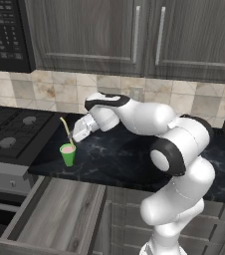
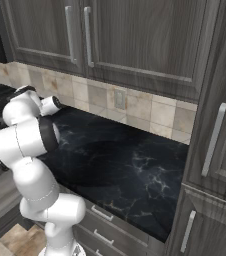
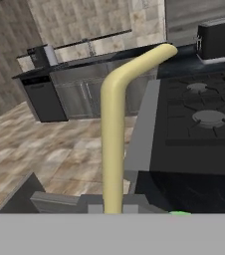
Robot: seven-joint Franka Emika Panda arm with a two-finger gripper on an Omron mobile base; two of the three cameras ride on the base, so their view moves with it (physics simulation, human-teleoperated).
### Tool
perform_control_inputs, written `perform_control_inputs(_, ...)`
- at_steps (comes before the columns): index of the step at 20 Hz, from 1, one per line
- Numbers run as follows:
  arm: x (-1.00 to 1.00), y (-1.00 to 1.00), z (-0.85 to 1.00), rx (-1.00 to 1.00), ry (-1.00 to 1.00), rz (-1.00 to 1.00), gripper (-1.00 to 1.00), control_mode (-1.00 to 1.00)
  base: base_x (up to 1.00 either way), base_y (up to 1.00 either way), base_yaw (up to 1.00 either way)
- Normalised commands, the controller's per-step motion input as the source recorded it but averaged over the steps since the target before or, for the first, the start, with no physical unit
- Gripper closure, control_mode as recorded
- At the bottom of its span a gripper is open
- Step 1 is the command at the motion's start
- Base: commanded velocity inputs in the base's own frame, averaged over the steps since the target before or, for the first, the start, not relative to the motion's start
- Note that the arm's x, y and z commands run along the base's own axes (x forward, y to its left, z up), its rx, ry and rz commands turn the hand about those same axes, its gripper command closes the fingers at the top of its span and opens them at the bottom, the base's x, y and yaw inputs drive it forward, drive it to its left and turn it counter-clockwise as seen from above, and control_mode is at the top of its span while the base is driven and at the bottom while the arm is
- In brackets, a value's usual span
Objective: Pick up the straw from the left drawer and put it inside the smoothie cup.
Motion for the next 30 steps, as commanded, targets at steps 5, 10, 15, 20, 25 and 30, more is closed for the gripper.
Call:
perform_control_inputs(5, 0.11, 0.08, 0.0, 0.0, 0.0, 0.0, 1.0, -1.0, 0.0, 0.0, 0.0)
perform_control_inputs(10, 0.13, 0.06, 0.0, 0.0, 0.0, 0.0, 1.0, -1.0, 0.0, 0.0, 0.0)
perform_control_inputs(15, 0.0, 0.0, -0.09, 0.0, 0.0, 0.0, 1.0, -1.0, 0.0, 0.0, 0.0)
perform_control_inputs(20, 0.0, 0.0, -0.05, 0.0, 0.0, 0.0, 1.0, -1.0, 0.0, 0.0, 0.0)
perform_control_inputs(25, 0.0, 0.0, 0.0, 0.0, 0.0, 0.0, 1.0, -1.0, 0.0, 0.0, 0.0)
perform_control_inputs(30, 0.0, 0.0, -0.09, 0.0, 0.0, 0.0, 1.0, -1.0, 0.0, 0.0, 0.0)
